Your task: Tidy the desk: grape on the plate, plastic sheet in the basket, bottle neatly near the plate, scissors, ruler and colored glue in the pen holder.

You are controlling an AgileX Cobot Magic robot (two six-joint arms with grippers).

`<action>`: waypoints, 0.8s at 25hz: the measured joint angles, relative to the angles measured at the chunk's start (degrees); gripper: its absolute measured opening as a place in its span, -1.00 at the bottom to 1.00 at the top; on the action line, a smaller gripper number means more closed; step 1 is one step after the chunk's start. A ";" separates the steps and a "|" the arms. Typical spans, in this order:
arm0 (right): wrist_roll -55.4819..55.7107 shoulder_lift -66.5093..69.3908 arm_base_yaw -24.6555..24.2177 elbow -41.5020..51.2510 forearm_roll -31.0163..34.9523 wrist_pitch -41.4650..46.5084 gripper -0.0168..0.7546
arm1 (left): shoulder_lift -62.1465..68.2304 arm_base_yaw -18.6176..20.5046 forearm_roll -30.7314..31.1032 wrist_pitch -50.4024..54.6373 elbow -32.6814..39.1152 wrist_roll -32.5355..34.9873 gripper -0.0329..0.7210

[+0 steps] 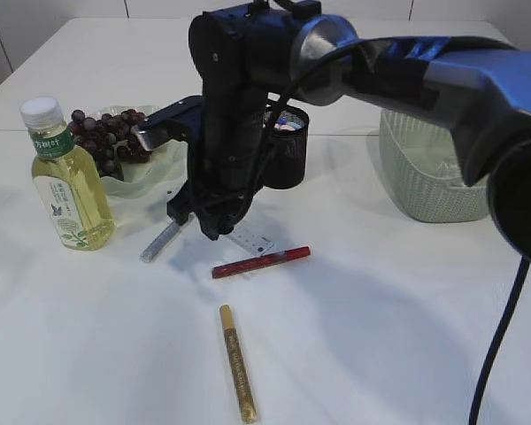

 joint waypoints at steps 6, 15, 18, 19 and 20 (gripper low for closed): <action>-4.95 -3.43 0.00 7.10 5.54 -0.11 -0.16 | 0.00 0.00 0.00 -0.24 0.00 0.00 -0.26; -6.75 -15.57 0.00 23.56 6.38 -11.63 -0.16 | 0.00 0.00 0.00 -1.75 0.00 0.00 -0.26; -8.13 -22.04 0.00 30.02 6.38 -20.09 -0.16 | 0.00 0.00 0.00 -2.29 0.00 0.00 -0.26; -8.40 -23.86 0.00 32.64 6.04 -23.95 -0.16 | 0.00 0.00 0.00 -2.75 0.00 0.00 -0.26; -8.68 -25.87 0.00 35.23 5.41 -27.99 -0.16 | 0.00 0.00 0.00 -2.96 0.00 0.00 -0.26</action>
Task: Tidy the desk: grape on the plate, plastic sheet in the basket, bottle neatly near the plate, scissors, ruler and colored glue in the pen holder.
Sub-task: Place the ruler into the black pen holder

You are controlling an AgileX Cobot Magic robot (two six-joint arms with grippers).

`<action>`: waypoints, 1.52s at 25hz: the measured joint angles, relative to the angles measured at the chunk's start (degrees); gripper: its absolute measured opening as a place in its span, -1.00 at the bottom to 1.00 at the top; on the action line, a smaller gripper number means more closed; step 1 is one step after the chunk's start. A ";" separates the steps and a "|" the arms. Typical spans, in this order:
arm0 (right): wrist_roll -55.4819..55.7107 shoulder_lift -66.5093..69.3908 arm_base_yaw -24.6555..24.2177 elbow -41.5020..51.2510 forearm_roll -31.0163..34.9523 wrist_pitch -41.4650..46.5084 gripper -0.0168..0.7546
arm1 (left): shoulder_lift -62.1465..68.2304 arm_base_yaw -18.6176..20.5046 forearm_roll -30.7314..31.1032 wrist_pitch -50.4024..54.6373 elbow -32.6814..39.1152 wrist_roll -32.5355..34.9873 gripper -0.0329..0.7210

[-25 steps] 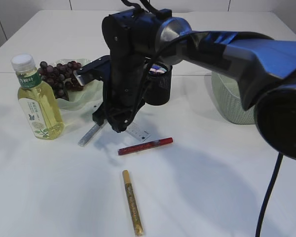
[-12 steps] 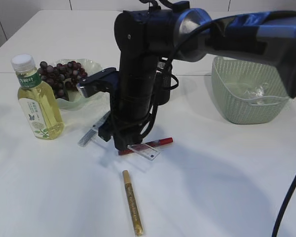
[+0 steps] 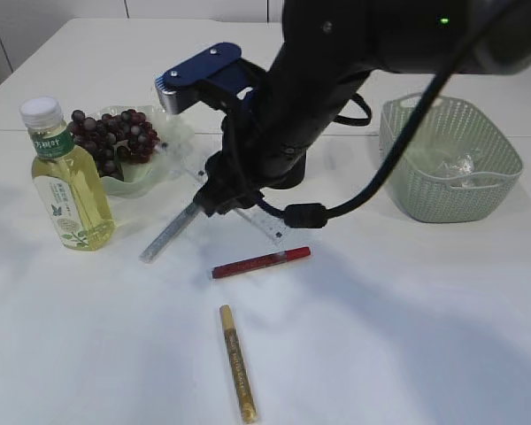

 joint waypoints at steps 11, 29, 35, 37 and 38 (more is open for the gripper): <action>-0.10 -5.24 -5.31 7.14 -2.04 -28.04 -0.16 | 0.00 0.00 0.00 -0.16 0.00 0.10 -0.26; -0.10 4.19 -11.09 6.92 1.59 -67.68 -0.16 | 0.00 0.00 0.00 -5.28 0.00 0.10 -0.26; -0.10 10.75 -13.31 2.43 3.92 -70.73 -0.16 | 0.00 0.00 0.00 -9.05 0.00 0.10 -0.26; -0.10 13.01 -13.75 0.36 4.94 -70.73 -0.16 | 0.00 0.00 0.00 -9.61 0.00 0.10 -0.26; -0.10 14.25 -13.89 -0.89 5.29 -70.73 -0.16 | 0.00 0.00 0.00 -10.00 0.00 0.10 -0.26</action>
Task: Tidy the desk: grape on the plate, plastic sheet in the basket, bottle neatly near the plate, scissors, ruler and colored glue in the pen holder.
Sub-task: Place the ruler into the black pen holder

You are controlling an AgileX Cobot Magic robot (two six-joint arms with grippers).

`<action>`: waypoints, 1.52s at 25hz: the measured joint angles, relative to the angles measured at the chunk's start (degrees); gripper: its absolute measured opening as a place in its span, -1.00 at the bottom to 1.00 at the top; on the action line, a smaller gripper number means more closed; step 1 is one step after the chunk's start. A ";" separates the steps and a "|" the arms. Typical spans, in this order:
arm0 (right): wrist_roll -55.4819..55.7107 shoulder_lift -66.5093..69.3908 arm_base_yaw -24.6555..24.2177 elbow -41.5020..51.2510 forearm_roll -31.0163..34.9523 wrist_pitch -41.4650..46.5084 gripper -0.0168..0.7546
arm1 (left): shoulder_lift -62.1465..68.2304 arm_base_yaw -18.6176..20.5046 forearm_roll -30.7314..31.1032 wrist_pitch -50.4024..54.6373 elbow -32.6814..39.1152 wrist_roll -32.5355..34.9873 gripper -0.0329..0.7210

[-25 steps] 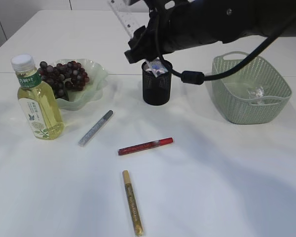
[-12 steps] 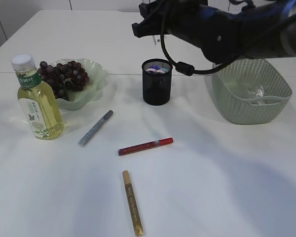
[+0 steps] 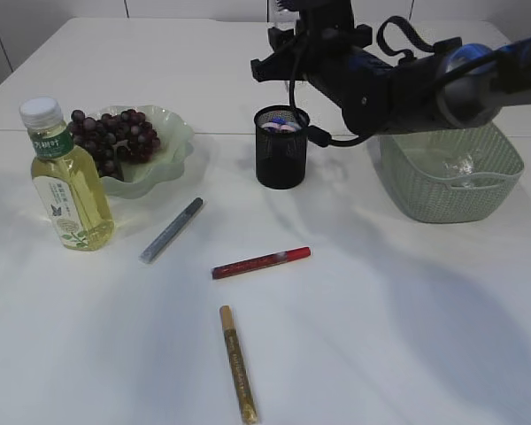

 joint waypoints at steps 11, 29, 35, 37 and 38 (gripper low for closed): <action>0.00 9.52 0.00 -8.98 0.35 0.00 -0.16 | 0.00 0.00 0.70 -2.17 0.00 0.00 -0.26; 0.00 14.31 -0.83 -12.27 0.35 -0.36 -0.16 | 0.00 0.00 2.32 -5.16 0.00 0.00 -0.26; 0.00 14.31 -0.83 -12.52 0.99 -0.36 -0.16 | 0.00 0.00 2.32 -5.16 0.03 0.00 -0.26; 0.00 14.31 -0.83 -12.52 0.98 -0.36 -0.16 | 0.00 0.00 2.32 -5.16 0.03 0.00 -0.26; 0.00 14.31 -0.83 -12.52 1.11 -0.36 -0.16 | 0.00 0.00 2.32 -5.16 0.03 0.00 -0.26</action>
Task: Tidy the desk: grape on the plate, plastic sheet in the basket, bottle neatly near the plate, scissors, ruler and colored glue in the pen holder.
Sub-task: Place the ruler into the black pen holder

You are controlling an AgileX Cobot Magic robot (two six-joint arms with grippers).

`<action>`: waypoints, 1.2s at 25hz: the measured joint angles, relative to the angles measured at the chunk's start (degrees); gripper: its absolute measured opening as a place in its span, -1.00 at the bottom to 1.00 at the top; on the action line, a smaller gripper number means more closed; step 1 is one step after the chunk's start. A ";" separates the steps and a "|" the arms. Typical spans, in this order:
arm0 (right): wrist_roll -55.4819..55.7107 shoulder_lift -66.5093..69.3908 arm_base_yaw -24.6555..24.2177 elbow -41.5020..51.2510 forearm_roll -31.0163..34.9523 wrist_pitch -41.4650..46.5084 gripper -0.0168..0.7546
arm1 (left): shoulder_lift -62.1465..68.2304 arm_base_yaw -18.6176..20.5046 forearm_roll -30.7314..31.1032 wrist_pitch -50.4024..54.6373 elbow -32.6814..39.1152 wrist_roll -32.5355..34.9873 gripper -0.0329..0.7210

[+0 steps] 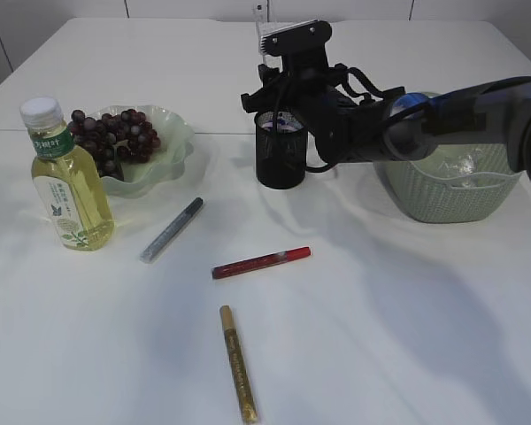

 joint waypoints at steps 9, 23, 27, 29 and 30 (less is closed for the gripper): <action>0.00 0.00 0.00 0.00 0.32 2.45 -0.07 | 0.00 0.00 0.00 0.00 0.00 0.00 -0.26; 0.00 -1.73 0.00 0.00 2.11 8.13 0.09 | 0.00 0.00 0.28 0.00 0.00 0.00 -0.26; 0.00 -7.13 0.00 0.00 3.48 14.44 0.09 | 0.00 0.00 1.36 0.00 0.00 0.00 -0.26; 0.00 -11.25 0.00 0.00 4.55 19.75 0.09 | 0.00 0.00 2.21 0.00 0.00 0.00 -0.26; 0.00 -13.11 0.00 0.00 5.12 22.25 0.09 | 0.00 0.00 2.80 0.00 0.00 0.00 -0.26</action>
